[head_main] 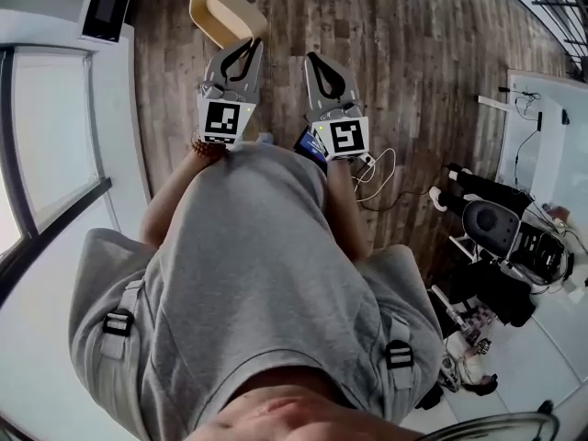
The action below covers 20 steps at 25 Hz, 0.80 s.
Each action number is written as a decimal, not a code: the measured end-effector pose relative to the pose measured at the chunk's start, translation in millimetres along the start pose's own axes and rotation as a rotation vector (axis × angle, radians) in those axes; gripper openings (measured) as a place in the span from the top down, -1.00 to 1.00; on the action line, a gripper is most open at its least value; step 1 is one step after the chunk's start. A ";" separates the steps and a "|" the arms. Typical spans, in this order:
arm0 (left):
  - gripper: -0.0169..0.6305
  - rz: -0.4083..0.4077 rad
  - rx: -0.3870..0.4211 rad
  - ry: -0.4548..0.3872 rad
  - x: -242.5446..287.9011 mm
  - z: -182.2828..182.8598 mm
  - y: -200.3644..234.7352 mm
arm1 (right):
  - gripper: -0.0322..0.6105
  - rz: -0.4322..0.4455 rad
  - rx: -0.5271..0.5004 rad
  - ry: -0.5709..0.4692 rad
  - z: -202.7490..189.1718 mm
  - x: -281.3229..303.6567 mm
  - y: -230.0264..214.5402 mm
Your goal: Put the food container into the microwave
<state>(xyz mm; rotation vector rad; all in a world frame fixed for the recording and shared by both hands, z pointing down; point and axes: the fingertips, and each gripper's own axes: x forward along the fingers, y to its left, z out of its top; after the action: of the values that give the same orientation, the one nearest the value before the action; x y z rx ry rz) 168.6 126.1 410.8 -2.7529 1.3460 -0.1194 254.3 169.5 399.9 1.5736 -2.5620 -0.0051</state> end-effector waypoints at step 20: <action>0.91 -0.057 0.024 0.143 23.7 -54.9 166.2 | 0.85 0.217 -0.051 0.057 16.2 207.9 53.4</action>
<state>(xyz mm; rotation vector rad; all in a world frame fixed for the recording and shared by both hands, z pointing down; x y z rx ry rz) 47.2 3.8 449.4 -2.8106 1.2880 -0.3394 112.4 8.0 411.3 1.2534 -2.6511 -0.0030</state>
